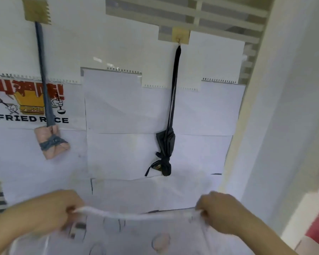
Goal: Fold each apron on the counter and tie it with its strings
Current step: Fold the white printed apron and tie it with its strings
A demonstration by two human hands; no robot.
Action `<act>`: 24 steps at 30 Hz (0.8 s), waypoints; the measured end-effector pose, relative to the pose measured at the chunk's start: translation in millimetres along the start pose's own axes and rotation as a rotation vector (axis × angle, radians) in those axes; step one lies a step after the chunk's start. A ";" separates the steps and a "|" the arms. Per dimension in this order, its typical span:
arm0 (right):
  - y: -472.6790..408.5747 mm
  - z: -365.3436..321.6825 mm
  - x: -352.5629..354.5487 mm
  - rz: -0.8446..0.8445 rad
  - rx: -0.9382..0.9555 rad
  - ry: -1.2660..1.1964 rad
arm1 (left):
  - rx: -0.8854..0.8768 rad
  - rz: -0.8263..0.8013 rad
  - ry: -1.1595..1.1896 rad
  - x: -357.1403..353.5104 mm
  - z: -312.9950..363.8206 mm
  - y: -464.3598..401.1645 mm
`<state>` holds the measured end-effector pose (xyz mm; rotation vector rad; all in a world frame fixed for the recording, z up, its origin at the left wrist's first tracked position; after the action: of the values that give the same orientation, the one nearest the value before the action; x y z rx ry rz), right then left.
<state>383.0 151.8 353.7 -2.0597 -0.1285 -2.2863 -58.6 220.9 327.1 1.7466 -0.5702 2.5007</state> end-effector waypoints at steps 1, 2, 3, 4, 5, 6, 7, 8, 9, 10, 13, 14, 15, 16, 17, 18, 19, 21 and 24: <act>-6.3 14.8 16.5 0.347 -0.059 -0.047 | 0.074 0.187 0.014 12.3 14.4 -2.2; -3.9 27.1 30.3 0.675 -0.104 -0.116 | 0.139 0.427 0.018 26.6 23.6 1.3; 0.4 35.4 37.7 0.883 -0.107 -0.157 | 0.177 0.597 0.015 35.7 39.8 3.0; 0.3 34.8 40.3 0.877 -0.097 -0.156 | 0.176 0.647 0.039 37.7 54.6 3.4; -5.2 31.0 34.2 0.694 -0.017 -0.104 | 0.161 0.593 0.076 35.4 69.6 2.6; -9.6 26.0 20.7 0.402 0.070 -0.015 | 0.165 0.476 0.109 28.4 77.5 -2.0; -12.2 19.8 -1.1 0.063 0.171 0.056 | 0.188 0.415 0.123 28.0 77.6 -6.2; -11.2 23.9 -13.1 -0.211 0.206 0.068 | 0.211 0.442 0.139 31.3 71.1 -11.7; -8.1 29.5 -13.9 -0.312 0.184 0.023 | 0.215 0.509 0.168 35.0 67.3 -12.2; -13.2 34.4 -6.0 -0.223 0.170 -0.035 | 0.216 0.579 0.155 42.6 63.9 -10.4; -17.3 58.8 50.2 0.801 0.069 -0.163 | 0.126 0.718 0.035 59.0 72.3 4.7; -12.9 60.5 53.6 0.960 0.048 -0.196 | 0.094 0.752 0.017 63.7 73.3 10.1; -18.4 58.5 51.3 0.856 0.045 -0.159 | 0.081 0.693 0.031 65.4 71.6 7.9; -28.2 52.9 35.5 0.552 0.061 -0.128 | 0.116 0.463 -0.005 58.0 69.3 5.0; -32.8 49.4 11.2 0.151 0.034 -0.087 | 0.148 0.151 -0.068 45.1 68.2 3.5; -30.7 49.1 -8.3 -0.159 -0.005 -0.110 | 0.174 -0.102 -0.134 33.1 63.9 7.4; -24.3 48.5 -20.1 -0.325 -0.023 -0.145 | 0.179 -0.247 -0.156 23.9 58.3 15.4; -24.5 52.9 -15.7 -0.271 -0.024 -0.187 | 0.168 -0.236 -0.118 18.7 45.1 21.7; -22.6 55.7 -0.5 -0.125 0.001 -0.322 | 0.178 -0.155 0.062 25.8 27.9 25.2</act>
<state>435.9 180.1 358.4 -2.4689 -0.2803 -1.9939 -49.0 183.9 352.1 1.6870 -0.2043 2.5534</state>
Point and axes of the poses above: each hand's wrist, its own y-axis away from the middle knuckle, its own x-axis out of the back of the hand, z = x × y, the point moved 5 cm from there along -y, towards the middle knuckle, and after that the axes turned 6 degrees about z, right-handed, at the moved point
